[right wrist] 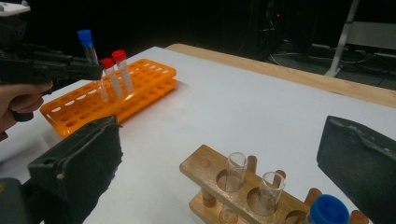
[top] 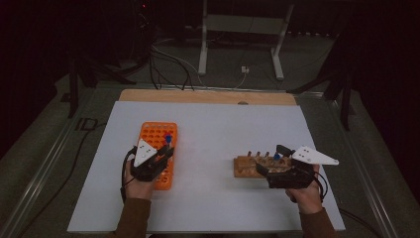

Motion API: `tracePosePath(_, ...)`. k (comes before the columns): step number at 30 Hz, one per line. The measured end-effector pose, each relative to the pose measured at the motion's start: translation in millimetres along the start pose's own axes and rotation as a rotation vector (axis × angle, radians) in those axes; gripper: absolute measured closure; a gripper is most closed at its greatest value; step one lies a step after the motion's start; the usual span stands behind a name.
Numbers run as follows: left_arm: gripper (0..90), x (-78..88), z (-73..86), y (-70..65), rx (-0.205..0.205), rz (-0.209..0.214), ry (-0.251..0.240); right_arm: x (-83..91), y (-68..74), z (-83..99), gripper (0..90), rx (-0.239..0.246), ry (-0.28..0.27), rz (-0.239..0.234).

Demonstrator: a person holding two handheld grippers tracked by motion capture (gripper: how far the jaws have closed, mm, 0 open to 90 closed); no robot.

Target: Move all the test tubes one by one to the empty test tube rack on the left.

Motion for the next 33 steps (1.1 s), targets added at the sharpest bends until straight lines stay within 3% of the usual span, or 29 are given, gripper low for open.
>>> tracePosePath(5, 77.2, 3.1, 7.0, 5.2, 0.016, -0.016, 0.014, 0.6, 0.2, -0.1, 0.1, 0.004, 0.000, -0.002)
tracePosePath(16, 77.3, -0.2, 6.2, 3.5, 0.004, -0.020, 0.004, 0.2, 0.8, 0.8, 0.1, 0.005, 0.003, -0.008)
tracePosePath(28, 77.5, -10.7, 23.0, -0.6, -0.040, -0.063, 0.188, 1.4, -0.5, 1.3, 0.1, 0.006, 0.003, -0.010)
tracePosePath(33, 77.8, -12.9, 24.8, -0.6, -0.030, -0.069, 0.215, 1.7, -1.6, 1.6, 0.1, 0.005, 0.004, -0.010)
Point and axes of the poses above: each handheld gripper's, and its own axes: x roughly backward along the jaws, z roughly out of its underside, y roughly to its left, the point moved 5 cm from there along -x, roughly forward along the jaws, and after that the axes turned 3 degrees about z, right-handed, at the moved point
